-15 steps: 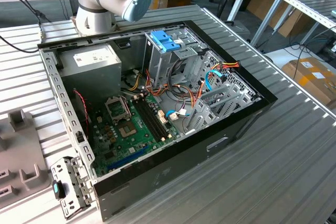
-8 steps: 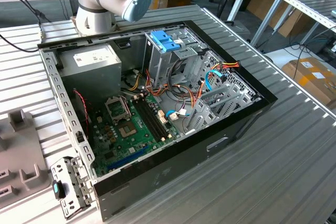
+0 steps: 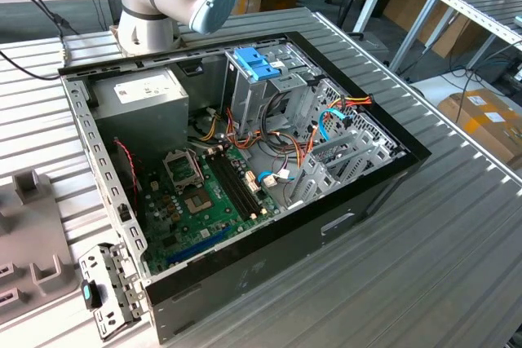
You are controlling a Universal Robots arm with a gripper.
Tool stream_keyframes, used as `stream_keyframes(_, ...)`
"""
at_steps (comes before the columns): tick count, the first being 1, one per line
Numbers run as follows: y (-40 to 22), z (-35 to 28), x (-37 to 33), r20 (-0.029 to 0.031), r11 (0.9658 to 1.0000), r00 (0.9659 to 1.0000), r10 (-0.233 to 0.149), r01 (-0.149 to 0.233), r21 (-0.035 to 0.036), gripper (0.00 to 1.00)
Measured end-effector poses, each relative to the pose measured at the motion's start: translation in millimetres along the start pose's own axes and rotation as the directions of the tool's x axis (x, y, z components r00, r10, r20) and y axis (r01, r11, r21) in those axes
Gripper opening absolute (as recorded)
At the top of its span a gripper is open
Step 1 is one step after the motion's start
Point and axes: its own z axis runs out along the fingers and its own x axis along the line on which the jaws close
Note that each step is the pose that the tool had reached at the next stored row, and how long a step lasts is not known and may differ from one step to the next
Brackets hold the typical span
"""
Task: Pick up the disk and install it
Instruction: 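Pick up the disk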
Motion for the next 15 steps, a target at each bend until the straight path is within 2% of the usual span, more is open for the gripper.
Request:
stream_keyframes(2, 0.1, -3.1, -0.1, -0.0001, 1.0, 1.0, 0.0, 0.0, -0.0002, 0.35)
stream_keyframes(13, 0.1, -3.4, -0.1, -0.0001, 1.0, 1.0, 0.0, 0.0, -0.0002, 0.35)
stream_keyframes(15, 0.1, -5.6, -0.1, -0.0005, 1.0, 1.0, 0.0, 0.0, -0.0008, 0.35)
